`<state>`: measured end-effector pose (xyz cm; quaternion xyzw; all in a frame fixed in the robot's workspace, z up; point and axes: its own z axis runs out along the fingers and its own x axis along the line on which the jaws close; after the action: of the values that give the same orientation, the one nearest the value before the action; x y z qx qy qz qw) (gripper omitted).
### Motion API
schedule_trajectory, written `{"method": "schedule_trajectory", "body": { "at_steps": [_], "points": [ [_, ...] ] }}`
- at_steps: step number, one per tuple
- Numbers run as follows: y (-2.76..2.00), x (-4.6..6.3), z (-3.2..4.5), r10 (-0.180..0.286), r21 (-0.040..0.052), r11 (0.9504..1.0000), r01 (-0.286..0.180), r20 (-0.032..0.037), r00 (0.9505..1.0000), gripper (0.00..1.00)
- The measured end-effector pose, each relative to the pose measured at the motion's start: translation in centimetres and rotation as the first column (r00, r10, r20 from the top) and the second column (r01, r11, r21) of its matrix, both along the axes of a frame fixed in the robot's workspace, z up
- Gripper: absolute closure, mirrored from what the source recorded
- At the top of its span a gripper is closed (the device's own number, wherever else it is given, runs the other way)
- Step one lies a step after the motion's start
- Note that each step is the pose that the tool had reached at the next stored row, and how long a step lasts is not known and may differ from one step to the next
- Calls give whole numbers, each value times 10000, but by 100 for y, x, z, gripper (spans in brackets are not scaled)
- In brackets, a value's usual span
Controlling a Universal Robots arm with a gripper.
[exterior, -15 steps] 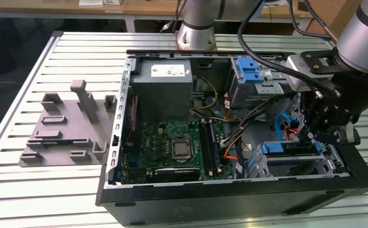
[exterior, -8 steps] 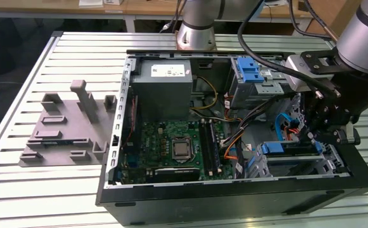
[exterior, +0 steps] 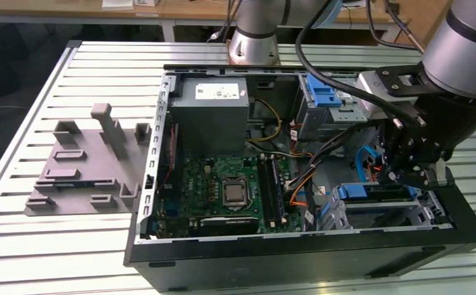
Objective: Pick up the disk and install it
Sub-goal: 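Insert the second disk wire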
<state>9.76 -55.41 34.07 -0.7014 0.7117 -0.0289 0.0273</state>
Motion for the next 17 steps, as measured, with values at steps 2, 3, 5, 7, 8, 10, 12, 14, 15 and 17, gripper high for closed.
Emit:
{"method": "schedule_trajectory", "body": {
  "at_steps": [2, 3, 5, 7, 8, 10, 12, 14, 15, 17],
  "points": [
    [-2, -32, 0, 0, 1, 10000, 0, 0, 10000, 89],
    [-2, -33, 2, 0, 6, 10000, 0, 0, 10000, 89],
    [-1, -32, 34, 1, 14, 10000, -1, -1, 10000, 89],
    [-1, -33, 103, 1, 18, 10000, -1, -2, 10000, 89],
    [-1, -33, 138, 0, 17, 10000, 0, -2, 10000, 89],
    [-1, -33, 210, 0, 18, 10000, 0, -5, 10000, 89],
    [1, -33, 269, 0, 18, 10000, 0, -16, 10000, 89],
    [10, -33, 296, 0, 19, 10000, 0, -50, 10000, 89],
    [18, -33, 300, 0, 21, 10000, 0, -75, 10000, 89],
    [34, -32, 311, 2, 19, 10000, -1, -153, 9999, 89]
  ]
}}
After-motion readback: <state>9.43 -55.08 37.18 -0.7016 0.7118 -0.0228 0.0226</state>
